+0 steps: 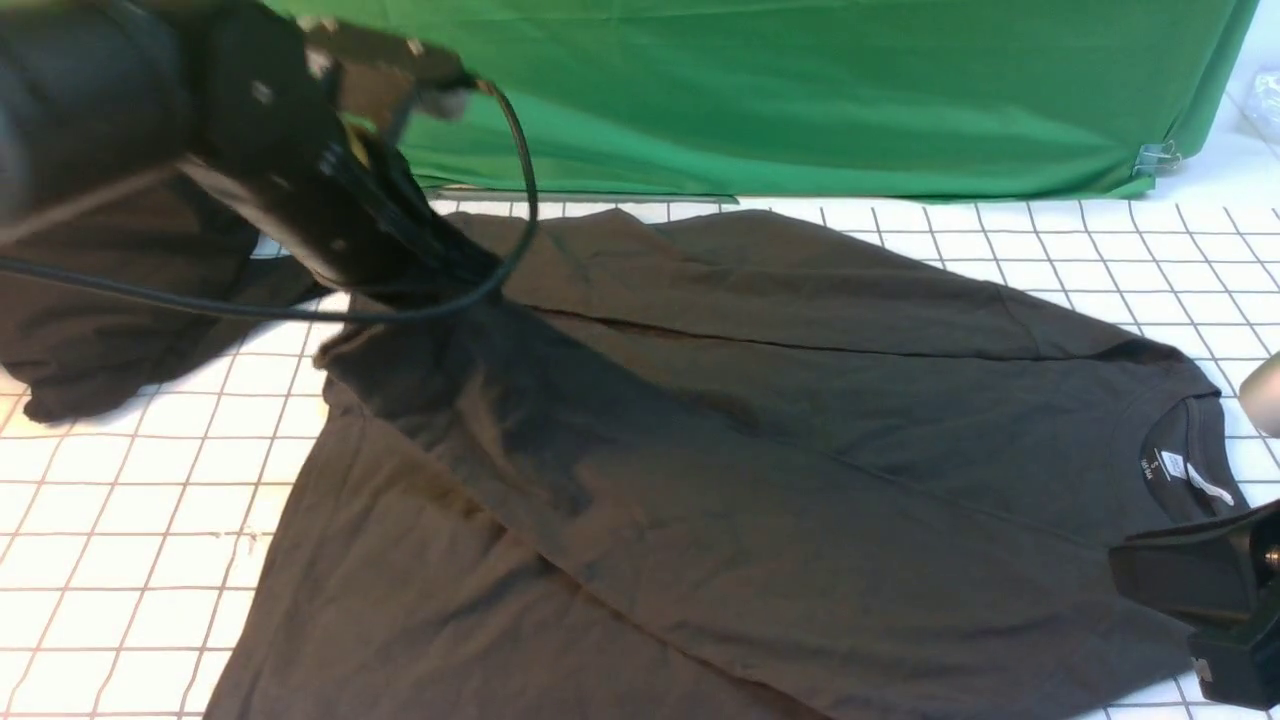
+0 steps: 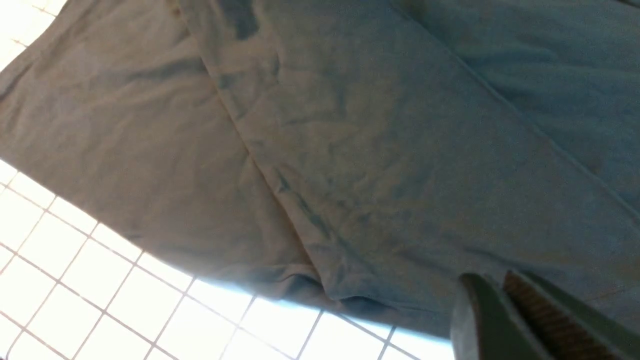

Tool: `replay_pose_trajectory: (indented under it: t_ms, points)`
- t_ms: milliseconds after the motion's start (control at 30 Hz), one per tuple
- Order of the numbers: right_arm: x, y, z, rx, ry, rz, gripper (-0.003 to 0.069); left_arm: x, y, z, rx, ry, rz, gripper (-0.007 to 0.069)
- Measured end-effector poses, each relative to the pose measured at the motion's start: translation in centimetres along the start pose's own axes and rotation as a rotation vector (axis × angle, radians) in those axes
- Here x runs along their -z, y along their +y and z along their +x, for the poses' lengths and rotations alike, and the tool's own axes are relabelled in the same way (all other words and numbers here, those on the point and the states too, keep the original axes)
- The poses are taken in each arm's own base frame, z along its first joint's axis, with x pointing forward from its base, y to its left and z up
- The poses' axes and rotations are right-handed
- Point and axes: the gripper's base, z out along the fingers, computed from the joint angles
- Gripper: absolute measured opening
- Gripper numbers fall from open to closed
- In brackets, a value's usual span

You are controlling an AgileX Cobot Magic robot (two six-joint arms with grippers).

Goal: Fold a long-sleeved shirt over a white checkered tablecloth.
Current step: 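Fold the left side of the black T-shirt inward over its body, then grab the top left corner of the dark shirt with the left gripper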

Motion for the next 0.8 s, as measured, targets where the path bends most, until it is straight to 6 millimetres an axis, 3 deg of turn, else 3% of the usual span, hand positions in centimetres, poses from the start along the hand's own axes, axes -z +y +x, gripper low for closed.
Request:
replay_pose_trajectory:
  t_ms: [67, 167, 300, 467, 600, 800]
  points:
    - [0.0, 0.0, 0.0, -0.002, 0.000, -0.002, 0.0059, -2.0, 0.0, 0.4, -0.018, 0.042, -0.015, 0.0036]
    - [0.0, 0.0, 0.0, -0.002, 0.000, -0.002, 0.0061, -3.3, 0.0, 0.7, -0.030, 0.075, -0.028, 0.0090]
    - [0.0, 0.0, 0.0, -0.004, 0.000, -0.002, 0.0062, -4.3, 0.1, 1.0, -0.029, 0.097, -0.045, 0.0260]
    - [0.0, 0.0, 0.0, -0.004, 0.001, -0.002, 0.0062, -4.1, 1.0, 0.5, 0.023, 0.079, -0.129, 0.0446]
    - [0.0, 0.0, 0.0, -0.004, 0.004, -0.003, 0.0064, -3.3, 3.1, -0.8, 0.142, 0.039, -0.184, 0.0486]
    - [0.0, 0.0, 0.0, -0.004, 0.005, -0.003, 0.0068, -3.8, 7.0, -4.4, 0.366, -0.028, -0.081, 0.0463]
